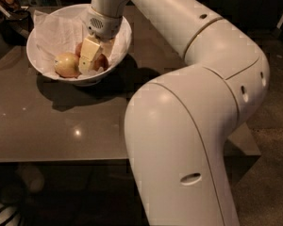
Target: Pick apple from white bowl
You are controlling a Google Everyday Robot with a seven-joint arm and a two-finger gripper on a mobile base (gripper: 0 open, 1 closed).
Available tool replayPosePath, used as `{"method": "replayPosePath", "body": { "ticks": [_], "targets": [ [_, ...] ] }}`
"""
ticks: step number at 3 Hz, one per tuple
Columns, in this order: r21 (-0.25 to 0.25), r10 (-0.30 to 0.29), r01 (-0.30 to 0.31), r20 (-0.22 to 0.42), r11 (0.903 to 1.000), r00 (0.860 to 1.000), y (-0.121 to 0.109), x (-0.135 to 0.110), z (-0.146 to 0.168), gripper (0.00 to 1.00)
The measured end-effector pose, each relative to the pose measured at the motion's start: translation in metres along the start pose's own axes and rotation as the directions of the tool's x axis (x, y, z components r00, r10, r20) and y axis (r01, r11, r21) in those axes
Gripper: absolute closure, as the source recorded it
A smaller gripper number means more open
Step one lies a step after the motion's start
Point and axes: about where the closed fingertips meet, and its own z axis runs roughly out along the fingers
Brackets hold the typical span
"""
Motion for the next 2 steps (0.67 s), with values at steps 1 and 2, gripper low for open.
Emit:
{"method": "replayPosePath", "body": {
  "ticks": [1,2],
  "targets": [
    [-0.012,-0.001,0.001,0.002,0.9999,1.0,-0.0018,-0.0006,0.0049,0.26],
    [-0.024,0.001,-0.001,0.007,0.9997,1.0,-0.0042,0.0002,0.0096,0.25]
  ]
}}
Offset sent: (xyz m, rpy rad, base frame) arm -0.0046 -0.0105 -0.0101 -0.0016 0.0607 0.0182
